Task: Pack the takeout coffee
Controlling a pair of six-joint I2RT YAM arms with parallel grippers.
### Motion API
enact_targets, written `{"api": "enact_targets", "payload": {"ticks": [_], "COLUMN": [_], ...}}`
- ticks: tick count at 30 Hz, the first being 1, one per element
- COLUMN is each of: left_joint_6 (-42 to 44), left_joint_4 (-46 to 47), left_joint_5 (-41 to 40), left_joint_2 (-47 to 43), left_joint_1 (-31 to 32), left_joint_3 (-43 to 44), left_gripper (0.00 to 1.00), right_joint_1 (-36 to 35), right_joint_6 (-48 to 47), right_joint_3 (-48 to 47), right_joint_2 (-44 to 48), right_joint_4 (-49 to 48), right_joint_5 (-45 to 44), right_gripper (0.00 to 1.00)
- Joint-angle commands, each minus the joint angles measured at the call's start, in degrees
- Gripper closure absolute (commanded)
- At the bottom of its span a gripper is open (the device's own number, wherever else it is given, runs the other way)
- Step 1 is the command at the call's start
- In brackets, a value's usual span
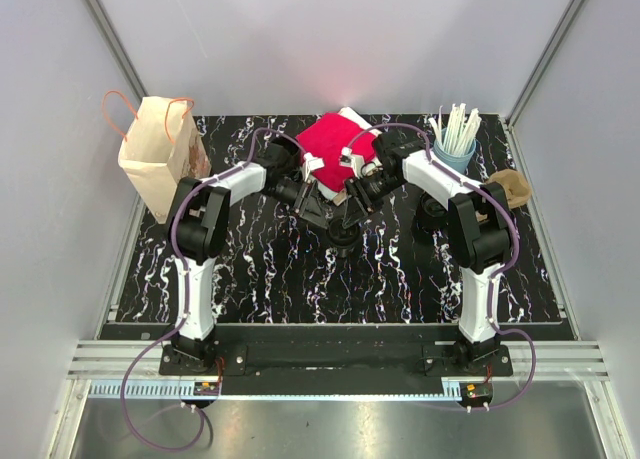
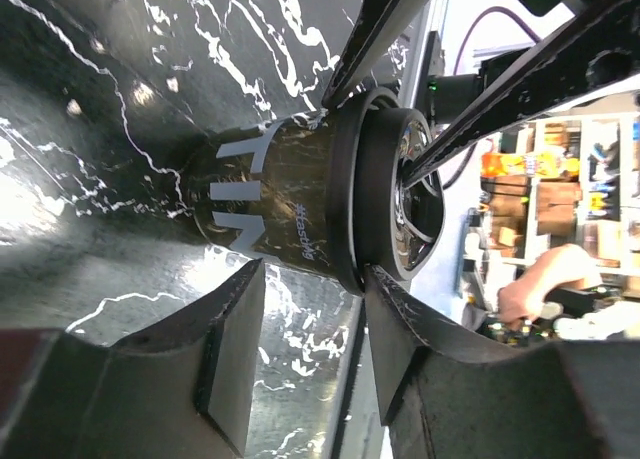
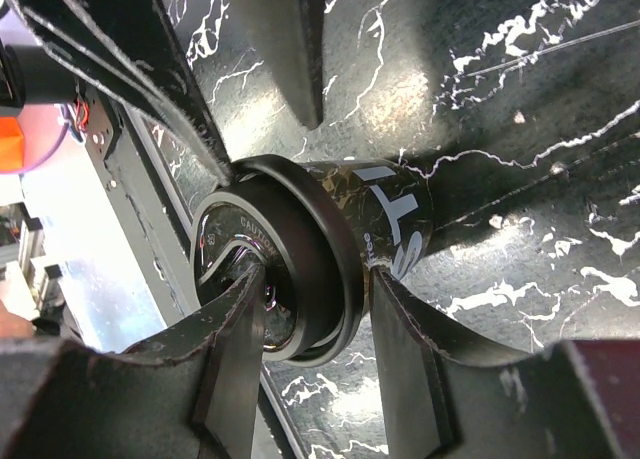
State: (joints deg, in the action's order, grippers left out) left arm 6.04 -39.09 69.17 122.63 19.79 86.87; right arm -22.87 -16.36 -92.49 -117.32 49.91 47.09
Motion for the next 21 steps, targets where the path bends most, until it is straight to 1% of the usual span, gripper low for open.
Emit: {"api": "enact_targets", "payload": {"ticks": [1,2,6,9,14,21], "left_joint_6": [2.5,2.5,2.2,1.9,3.6,6.9], "left_joint_4": [5.1,5.2,6.0,6.2,6.0,3.8], "left_joint_5": [-1.6,0.0,1.1,1.7,1.2,0.0], "left_joint_2": [-3.3,-3.1,-1.8,-0.4,0.4,1.9], "left_joint_1": [-0.3,-0.2,-0.1,0.0,0.2,0.4], "left_joint_3": [3.4,3.7,3.8,3.4,-0.2,-2.3], "left_gripper": [0.52,0.52,0.52,0.55,0.57,0.6], "right_joint_1": [-2.3,-2.3,-2.4,-2.4,-2.4,-2.4], "right_joint_6": [-6.8,-7.2,-8.9,-9.1,-9.5,-9.5], "right_joint_3": [-1.3,-1.5,-2.7,-3.4,-3.7,-4.0], "right_joint_2": [-3.4,-3.7,-4.6,-4.8,-4.8,-4.9], "right_joint_4": [3.5,4.0,5.4,5.5,6.1,6.2], "right_joint_5": [-4.1,-4.0,-3.7,-3.4,-3.7,-3.5], "right_gripper": [0.52,0.52,0.51,0.51,0.51,0.51]}}
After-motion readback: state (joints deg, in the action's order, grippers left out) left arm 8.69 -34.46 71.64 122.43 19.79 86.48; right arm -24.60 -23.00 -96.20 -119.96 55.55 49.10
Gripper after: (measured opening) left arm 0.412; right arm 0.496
